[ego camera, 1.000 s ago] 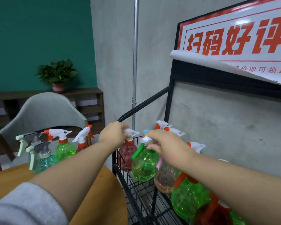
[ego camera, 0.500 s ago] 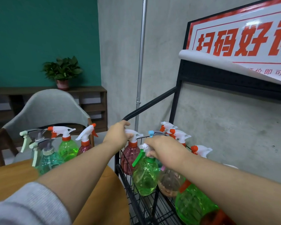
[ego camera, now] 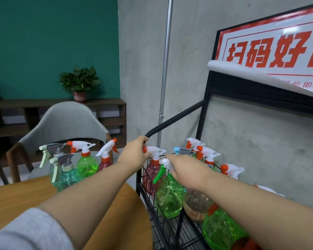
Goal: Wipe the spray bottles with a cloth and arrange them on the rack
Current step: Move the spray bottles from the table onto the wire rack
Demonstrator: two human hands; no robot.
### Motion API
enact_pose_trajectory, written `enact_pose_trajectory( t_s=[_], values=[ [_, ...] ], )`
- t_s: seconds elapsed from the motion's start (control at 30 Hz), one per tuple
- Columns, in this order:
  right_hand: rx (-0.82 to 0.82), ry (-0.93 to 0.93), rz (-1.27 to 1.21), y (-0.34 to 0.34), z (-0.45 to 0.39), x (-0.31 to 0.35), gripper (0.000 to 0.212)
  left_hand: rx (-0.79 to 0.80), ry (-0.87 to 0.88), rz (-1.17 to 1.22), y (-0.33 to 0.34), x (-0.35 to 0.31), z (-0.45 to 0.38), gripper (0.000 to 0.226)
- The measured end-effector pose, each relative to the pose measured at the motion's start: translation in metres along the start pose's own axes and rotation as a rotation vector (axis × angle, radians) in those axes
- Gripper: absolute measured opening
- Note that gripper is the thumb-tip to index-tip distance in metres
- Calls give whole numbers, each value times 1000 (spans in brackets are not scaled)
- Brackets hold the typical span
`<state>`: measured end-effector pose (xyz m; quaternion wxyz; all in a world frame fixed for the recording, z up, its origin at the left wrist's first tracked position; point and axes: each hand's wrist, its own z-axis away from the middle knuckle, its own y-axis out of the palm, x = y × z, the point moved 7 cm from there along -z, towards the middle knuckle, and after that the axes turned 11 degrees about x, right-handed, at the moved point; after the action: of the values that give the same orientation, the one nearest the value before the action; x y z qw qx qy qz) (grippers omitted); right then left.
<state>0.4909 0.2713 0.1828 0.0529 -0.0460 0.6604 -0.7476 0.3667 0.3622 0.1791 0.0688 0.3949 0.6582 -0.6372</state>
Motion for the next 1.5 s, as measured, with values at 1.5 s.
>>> enact_pose_trajectory(
  t_s=[1.5],
  values=[
    [42,-165,518,18,-189,149,27,105,-369,-425,-116,210,50,24]
  ],
)
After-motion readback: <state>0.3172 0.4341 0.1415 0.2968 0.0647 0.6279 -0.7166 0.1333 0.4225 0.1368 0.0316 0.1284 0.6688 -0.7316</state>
